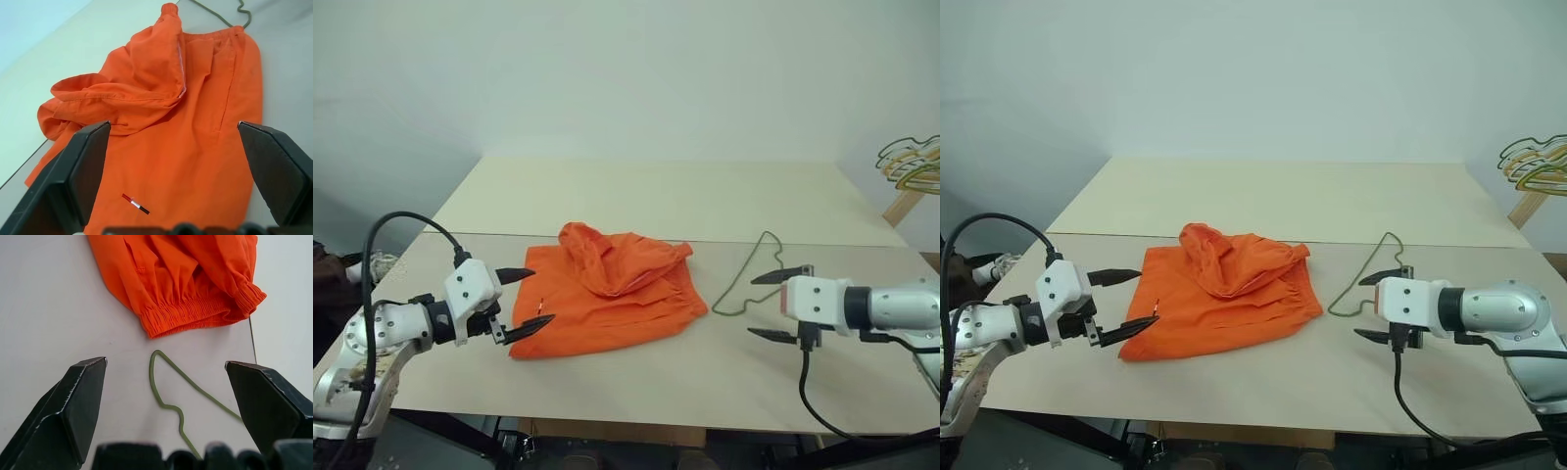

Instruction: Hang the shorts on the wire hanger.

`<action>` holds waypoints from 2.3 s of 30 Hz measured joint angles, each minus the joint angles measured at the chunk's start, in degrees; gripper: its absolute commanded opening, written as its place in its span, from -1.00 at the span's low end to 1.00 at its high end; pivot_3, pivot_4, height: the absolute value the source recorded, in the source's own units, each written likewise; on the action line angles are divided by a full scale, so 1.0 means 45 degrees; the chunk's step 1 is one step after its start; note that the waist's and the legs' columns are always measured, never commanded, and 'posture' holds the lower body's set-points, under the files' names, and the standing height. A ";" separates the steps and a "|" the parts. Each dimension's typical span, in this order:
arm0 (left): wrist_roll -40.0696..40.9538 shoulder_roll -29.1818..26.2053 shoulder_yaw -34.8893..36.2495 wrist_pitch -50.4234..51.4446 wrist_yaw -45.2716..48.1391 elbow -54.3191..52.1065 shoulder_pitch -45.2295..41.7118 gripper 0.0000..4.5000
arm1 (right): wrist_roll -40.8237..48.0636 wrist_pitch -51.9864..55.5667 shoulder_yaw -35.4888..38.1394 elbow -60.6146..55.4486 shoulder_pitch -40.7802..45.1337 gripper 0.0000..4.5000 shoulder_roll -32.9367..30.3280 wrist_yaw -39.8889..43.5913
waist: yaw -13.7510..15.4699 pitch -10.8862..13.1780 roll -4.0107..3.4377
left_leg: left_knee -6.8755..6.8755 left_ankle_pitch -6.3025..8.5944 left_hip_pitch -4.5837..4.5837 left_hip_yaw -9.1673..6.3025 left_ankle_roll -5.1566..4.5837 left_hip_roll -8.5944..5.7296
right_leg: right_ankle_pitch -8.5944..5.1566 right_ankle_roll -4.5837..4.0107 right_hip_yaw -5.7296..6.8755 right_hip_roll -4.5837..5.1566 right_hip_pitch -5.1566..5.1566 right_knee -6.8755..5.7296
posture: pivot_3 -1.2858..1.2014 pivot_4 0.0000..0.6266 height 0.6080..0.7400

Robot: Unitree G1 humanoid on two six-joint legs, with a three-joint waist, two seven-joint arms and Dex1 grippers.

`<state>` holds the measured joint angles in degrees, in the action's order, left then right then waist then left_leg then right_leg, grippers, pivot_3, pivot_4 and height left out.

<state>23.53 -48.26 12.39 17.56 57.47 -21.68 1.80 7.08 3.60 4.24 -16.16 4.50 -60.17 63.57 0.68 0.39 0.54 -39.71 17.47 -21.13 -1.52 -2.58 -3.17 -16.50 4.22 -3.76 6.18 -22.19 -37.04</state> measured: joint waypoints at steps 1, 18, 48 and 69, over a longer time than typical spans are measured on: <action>0.0060 -0.0014 0.0000 0.0000 0.0069 -0.0001 -0.0004 1.00 | 0.0000 0.0000 0.0000 -0.0002 0.0000 0.98 0.0000 -0.0002 | 0.0000 0.0000 0.0000 | 0.0000 0.0000 0.0000 0.0000 0.0000 0.0001 | 0.0000 0.0000 0.0000 0.0000 -0.0001 0.0000 | 0.04 -1.00 1.00; -0.0036 -0.0381 0.0036 0.0153 -0.0231 -0.0339 0.0179 1.00 | 0.0041 -0.0247 -0.0304 0.0171 0.0869 0.98 0.0333 0.0018 | -0.0048 0.0000 0.0000 | 0.0003 -0.0001 0.0001 0.0000 0.0002 0.0005 | 0.0000 -0.0001 -0.0003 -0.0006 0.0004 0.0000 | 0.03 -1.00 1.00; -0.0710 -0.0894 -0.0150 0.0194 0.0346 -0.0262 0.1182 1.00 | -0.7779 -0.5802 -0.6218 0.6691 0.5266 0.09 0.3957 -0.3418 | -0.0369 0.0000 -0.0001 | 0.0009 -0.0025 0.0019 -0.0002 0.0044 0.0005 | 0.0001 -0.0012 0.0005 -0.0042 -0.0012 -0.0019 | 0.04 -1.00 1.00; -0.3506 -0.1497 -0.1562 -0.1109 0.0489 0.0875 0.1586 1.00 | -0.7779 -0.6252 -0.6335 0.7341 0.5411 -0.98 0.4544 -0.3617 | -0.0364 0.0001 -0.0003 | 0.0013 -0.0024 0.0020 -0.0004 0.0041 0.0004 | 0.0002 -0.0014 0.0003 -0.0049 -0.0012 -0.0023 | 0.03 -1.00 1.00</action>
<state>7.76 -55.00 5.37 12.57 59.67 -17.74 8.94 -27.93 -24.53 -24.27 16.87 28.85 -39.73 47.29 -0.96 0.40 0.53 -39.66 17.37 -21.04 -1.54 -2.39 -3.15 -16.49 4.16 -3.75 5.96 -22.24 -37.14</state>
